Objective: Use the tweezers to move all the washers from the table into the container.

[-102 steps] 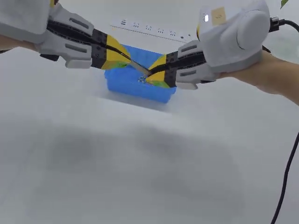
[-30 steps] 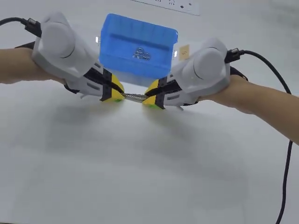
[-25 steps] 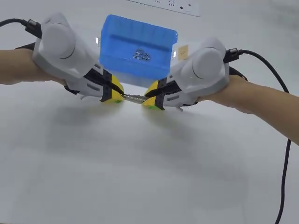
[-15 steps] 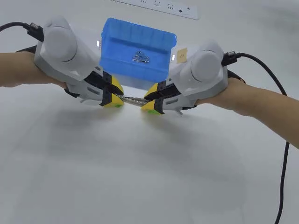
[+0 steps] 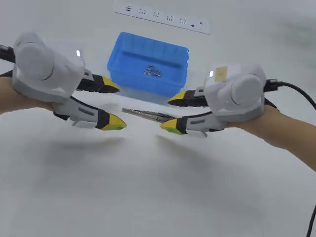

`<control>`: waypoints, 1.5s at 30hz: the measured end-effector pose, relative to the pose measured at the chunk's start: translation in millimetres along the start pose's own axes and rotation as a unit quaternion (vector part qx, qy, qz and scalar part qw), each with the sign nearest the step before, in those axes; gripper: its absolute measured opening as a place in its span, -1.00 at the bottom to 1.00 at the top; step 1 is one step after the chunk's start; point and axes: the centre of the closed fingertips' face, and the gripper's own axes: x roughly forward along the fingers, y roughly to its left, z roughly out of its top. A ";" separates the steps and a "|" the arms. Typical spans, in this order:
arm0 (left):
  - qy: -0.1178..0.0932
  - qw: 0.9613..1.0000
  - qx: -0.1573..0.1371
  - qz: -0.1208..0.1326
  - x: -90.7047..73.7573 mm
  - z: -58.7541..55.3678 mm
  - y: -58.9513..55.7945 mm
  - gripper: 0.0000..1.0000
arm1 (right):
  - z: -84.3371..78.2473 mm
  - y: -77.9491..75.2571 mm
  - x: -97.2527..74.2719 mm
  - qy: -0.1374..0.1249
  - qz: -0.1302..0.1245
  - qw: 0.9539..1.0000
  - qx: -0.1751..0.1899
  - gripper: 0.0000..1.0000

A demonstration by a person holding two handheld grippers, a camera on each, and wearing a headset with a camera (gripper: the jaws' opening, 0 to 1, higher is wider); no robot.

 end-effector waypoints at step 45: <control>-0.149 0.985 0.016 0.085 -113.0 106.0 -93.4 1.00 | 38.7 55.0 -159.9 -0.112 -0.143 0.983 -0.002 1.00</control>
